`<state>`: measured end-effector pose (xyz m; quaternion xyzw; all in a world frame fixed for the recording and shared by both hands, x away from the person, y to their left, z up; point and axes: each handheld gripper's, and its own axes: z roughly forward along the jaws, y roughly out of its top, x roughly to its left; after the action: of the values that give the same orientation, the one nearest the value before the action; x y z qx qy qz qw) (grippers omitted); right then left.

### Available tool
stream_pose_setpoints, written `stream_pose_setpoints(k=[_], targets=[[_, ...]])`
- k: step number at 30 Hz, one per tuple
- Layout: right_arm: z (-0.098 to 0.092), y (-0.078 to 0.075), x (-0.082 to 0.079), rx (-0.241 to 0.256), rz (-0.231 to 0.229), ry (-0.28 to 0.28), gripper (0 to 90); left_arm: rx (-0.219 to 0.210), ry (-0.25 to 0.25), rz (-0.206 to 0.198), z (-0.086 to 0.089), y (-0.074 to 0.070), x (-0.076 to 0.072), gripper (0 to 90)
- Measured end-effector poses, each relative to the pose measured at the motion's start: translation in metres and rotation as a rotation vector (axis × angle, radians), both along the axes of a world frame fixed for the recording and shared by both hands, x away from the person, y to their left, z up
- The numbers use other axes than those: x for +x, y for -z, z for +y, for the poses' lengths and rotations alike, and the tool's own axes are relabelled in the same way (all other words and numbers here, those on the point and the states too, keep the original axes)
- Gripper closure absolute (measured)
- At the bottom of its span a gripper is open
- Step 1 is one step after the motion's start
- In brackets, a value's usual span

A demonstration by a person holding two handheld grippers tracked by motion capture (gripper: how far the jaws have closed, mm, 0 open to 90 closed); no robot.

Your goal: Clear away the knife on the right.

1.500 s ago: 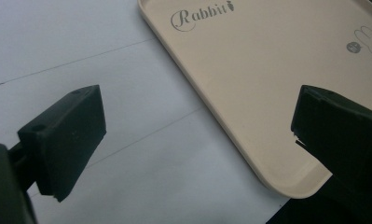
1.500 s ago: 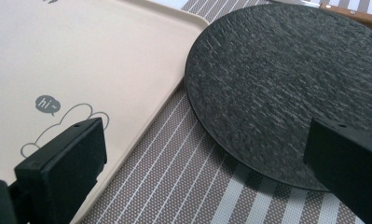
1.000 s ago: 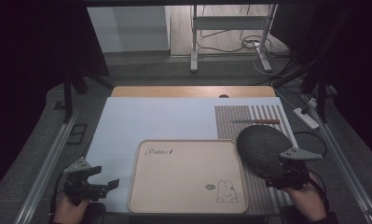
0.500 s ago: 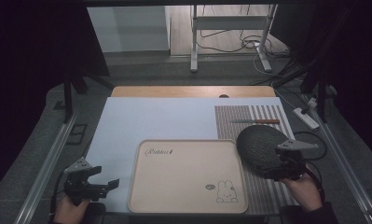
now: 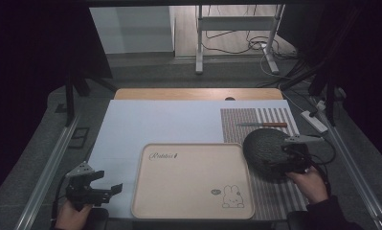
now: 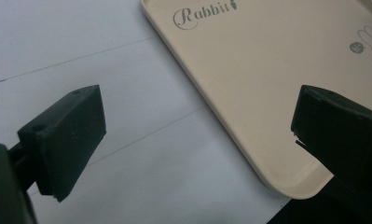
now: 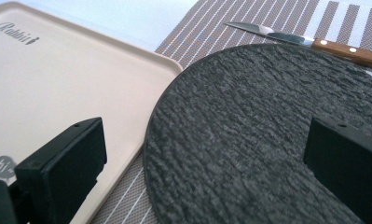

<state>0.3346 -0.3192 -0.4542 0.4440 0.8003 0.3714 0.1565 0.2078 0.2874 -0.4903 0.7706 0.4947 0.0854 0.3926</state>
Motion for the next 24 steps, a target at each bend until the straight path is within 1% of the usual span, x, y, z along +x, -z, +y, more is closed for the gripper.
stream_pose_setpoints(k=[5, 8, 10, 15, 17, 19, 20, 22, 23, 24], targets=[[0.001, -0.001, 0.014, -0.028, -0.002, 0.015, 0.0, -0.002, -0.002, 0.002, 0.0, 0.0, 0.0, 3.7], [0.001, -0.003, 0.025, -0.049, -0.015, 0.031, 0.0, -0.002, -0.002, 0.003, 0.0, 0.0, 0.0, 3.7], [0.001, -0.002, 0.032, -0.052, -0.018, 0.041, 0.0, -0.002, -0.002, 0.003, 0.0, 0.0, 0.0, 3.7], [0.004, 0.004, 0.047, -0.067, 0.002, 0.05, 0.0, -0.005, -0.002, 0.005, 0.001, 0.0, 0.001, 3.7], [0.005, 0.006, 0.053, -0.08, 0.014, 0.039, 0.0, -0.005, -0.002, 0.007, 0.001, 0.0, 0.001, 3.6], [0.005, 0.008, 0.059, -0.07, 0.023, 0.027, 0.0, -0.005, -0.002, 0.007, 0.001, 0.0, 0.001, 3.7], [0.006, 0.008, 0.062, -0.067, 0.028, 0.032, 0.0, -0.005, -0.002, 0.008, 0.001, 0.0, 0.001, 3.6], [0.006, 0.007, 0.068, -0.063, 0.023, 0.04, 0.0, -0.005, -0.003, 0.008, 0.001, 0.0, 0.001, 3.7], [0.006, 0.007, 0.068, -0.063, 0.023, 0.04, 0.0, -0.005, -0.003, 0.008, 0.001, 0.0, 0.001, 3.6], [0.006, 0.006, 0.075, -0.072, 0.021, 0.054, 0.0, -0.006, -0.004, 0.009, 0.001, 0.0, 0.001, 3.6]])
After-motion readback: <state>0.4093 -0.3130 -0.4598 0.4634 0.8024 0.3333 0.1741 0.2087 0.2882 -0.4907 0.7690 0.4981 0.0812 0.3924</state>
